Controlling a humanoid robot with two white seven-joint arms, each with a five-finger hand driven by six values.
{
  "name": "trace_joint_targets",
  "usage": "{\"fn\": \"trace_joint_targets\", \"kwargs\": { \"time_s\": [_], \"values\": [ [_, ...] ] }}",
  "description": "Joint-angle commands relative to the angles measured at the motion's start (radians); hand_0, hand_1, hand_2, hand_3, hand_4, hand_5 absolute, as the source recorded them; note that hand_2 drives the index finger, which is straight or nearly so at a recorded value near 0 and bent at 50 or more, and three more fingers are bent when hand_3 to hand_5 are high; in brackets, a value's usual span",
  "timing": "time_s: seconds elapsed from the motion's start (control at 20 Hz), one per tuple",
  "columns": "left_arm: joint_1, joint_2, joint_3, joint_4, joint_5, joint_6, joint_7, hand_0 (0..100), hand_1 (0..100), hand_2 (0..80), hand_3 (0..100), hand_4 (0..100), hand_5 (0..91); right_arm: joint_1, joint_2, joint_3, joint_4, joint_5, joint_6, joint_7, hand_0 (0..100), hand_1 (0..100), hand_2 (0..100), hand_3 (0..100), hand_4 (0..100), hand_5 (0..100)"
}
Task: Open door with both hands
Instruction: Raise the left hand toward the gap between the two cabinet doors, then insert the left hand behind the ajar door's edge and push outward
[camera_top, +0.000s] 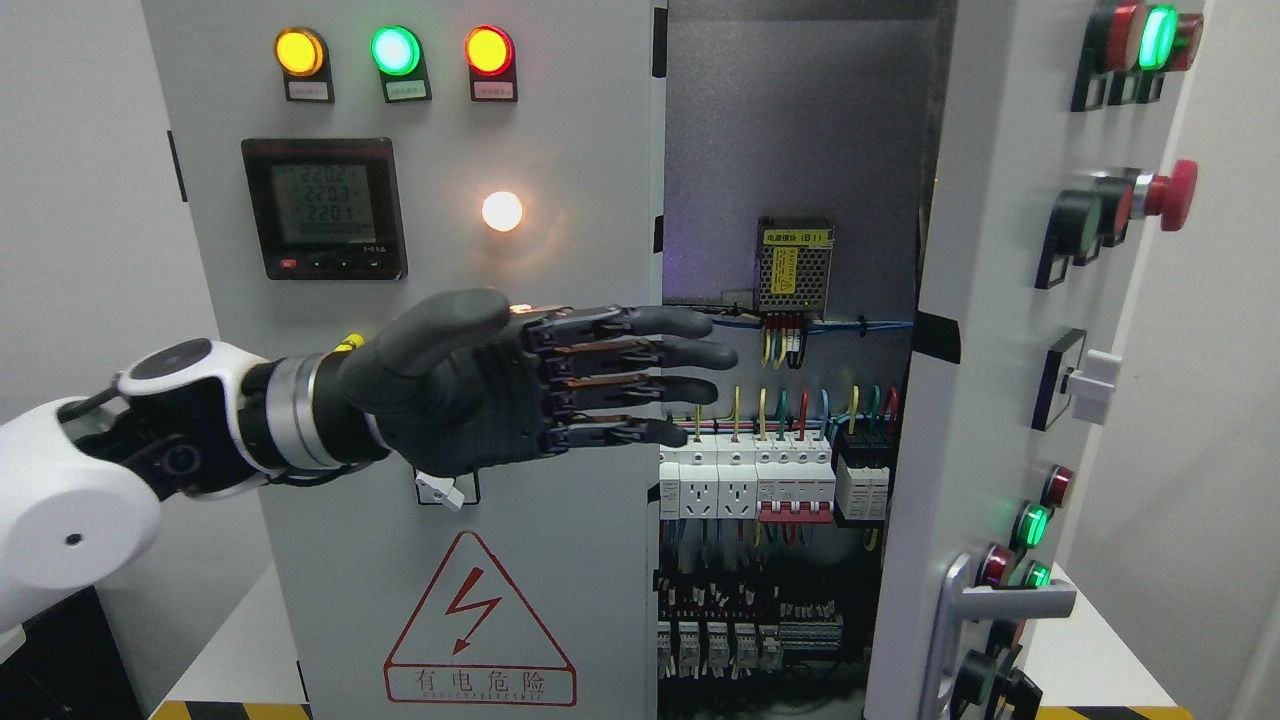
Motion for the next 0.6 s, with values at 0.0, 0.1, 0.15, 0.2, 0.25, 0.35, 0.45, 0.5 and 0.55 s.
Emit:
{"fn": "trace_joint_targets", "kwargs": {
  "time_s": [0.0,0.1,0.15,0.2,0.25,0.35,0.45,0.5,0.55],
  "values": [
    [-0.036,-0.249,-0.163,0.005,0.038,-0.001,0.049,12,39,0.0,0,0,0.0,0.001,0.000,0.000,0.000,0.000,0.000,0.000,12,39,0,0,0,0],
    [-0.036,-0.270,-0.163,0.006,0.049,-0.001,0.086,12,39,0.0,0,0,0.0,0.001,0.000,0.000,0.000,0.000,0.000,0.000,12,39,0,0,0,0],
    [-0.036,-0.281,-0.163,0.006,0.055,-0.003,0.106,12,39,0.0,0,0,0.0,-0.001,0.000,0.000,0.000,0.000,0.000,0.000,12,39,0,0,0,0],
    [-0.036,-0.293,-0.161,0.006,0.058,-0.006,0.129,12,39,0.0,0,0,0.0,-0.001,0.000,0.000,0.000,0.000,0.000,0.000,12,39,0,0,0,0],
    [-0.036,-0.302,-0.156,0.005,0.060,-0.010,0.153,12,39,0.0,0,0,0.0,0.001,0.000,0.000,0.000,0.000,0.000,0.000,12,39,0,0,0,0],
    [-0.034,-0.324,-0.146,0.005,0.066,-0.013,0.186,12,39,0.0,0,0,0.0,-0.001,0.000,0.000,0.000,0.000,0.000,0.000,12,39,0,0,0,0],
    [-0.030,-0.347,-0.115,0.006,0.066,-0.013,0.197,12,39,0.0,0,0,0.0,-0.001,0.000,0.000,0.000,0.000,0.000,0.000,12,39,0,0,0,0],
    [-0.028,-0.355,-0.101,0.005,0.066,-0.013,0.206,12,39,0.0,0,0,0.0,0.001,0.000,0.000,0.000,0.000,0.000,0.000,12,39,0,0,0,0],
    [-0.025,-0.364,-0.088,0.006,0.066,-0.013,0.216,12,39,0.0,0,0,0.0,-0.001,0.000,0.000,0.000,0.000,0.000,0.000,12,39,0,0,0,0]
  ]
}}
